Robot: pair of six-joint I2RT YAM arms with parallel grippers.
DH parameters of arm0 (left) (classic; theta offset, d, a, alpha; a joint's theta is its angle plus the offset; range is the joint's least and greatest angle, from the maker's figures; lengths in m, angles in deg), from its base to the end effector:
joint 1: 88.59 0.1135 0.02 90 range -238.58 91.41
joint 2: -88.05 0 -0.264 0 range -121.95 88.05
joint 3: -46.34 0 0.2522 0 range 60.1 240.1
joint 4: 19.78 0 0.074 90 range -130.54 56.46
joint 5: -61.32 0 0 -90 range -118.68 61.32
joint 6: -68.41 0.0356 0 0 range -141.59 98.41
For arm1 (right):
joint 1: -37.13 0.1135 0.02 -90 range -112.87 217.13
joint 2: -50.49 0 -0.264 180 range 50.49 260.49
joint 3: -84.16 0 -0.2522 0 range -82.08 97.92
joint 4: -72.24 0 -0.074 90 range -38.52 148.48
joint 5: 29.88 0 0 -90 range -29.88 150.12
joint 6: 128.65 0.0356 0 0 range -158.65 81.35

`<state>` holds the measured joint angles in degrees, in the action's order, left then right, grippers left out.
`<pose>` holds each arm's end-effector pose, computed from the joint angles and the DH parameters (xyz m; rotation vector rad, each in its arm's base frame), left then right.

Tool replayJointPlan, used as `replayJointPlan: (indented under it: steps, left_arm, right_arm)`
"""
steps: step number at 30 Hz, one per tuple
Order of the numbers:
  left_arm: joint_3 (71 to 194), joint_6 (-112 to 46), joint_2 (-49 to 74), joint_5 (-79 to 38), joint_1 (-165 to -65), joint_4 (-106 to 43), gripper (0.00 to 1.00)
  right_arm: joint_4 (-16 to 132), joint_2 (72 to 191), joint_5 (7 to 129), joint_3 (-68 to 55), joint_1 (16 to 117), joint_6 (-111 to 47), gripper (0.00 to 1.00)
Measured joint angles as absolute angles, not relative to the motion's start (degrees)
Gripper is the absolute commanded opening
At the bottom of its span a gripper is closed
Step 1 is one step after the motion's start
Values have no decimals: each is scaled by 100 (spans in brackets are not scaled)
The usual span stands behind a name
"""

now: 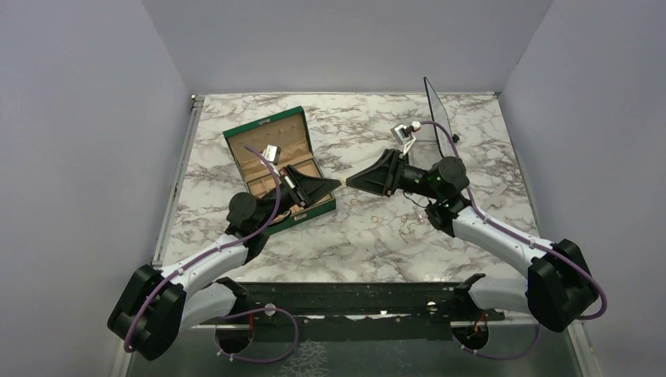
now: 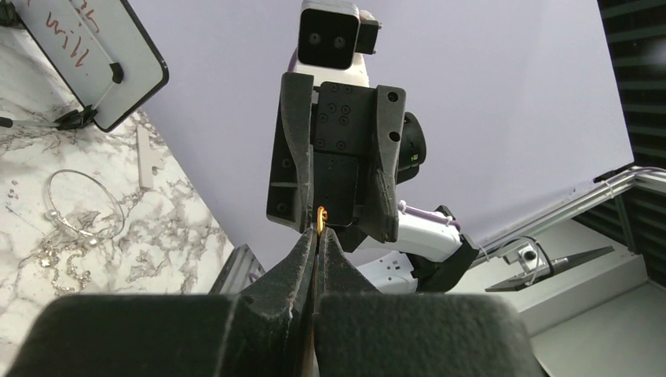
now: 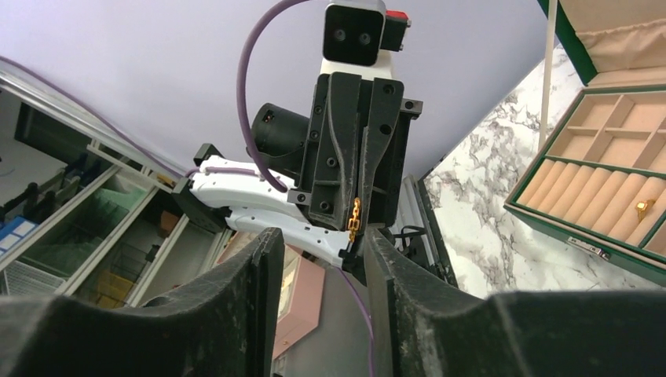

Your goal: Organize the mixed jewelry

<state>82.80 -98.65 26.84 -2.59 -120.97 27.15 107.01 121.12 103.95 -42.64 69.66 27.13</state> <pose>0.1774 -0.1311 0.2793 -0.0857 1.4765 -1.8852 0.2129 0.1650 0.3167 -0.3437 1.6091 1.8647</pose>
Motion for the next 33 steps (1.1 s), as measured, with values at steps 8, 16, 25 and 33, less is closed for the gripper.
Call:
replayJointPlan:
  steps: [8,16,25,33]
  left_arm:
    - [8280,-9861,2653,-259,-12097,2695,0]
    - [8280,-9854,2638,-259,-12097,2695,0]
    - [8280,-9839,2636,-259,-12092,2695,0]
    - [8280,-9592,2706,-301,-12092,2422,58]
  right_arm:
    - [10465,12191,10303,-4163,7008,2516,32]
    - [10461,12283,10282,-4144,7019,2481,21]
    - [10452,12379,10258,-4120,7019,2501,1]
    - [10168,12392,10111,-4109,7019,2396,1]
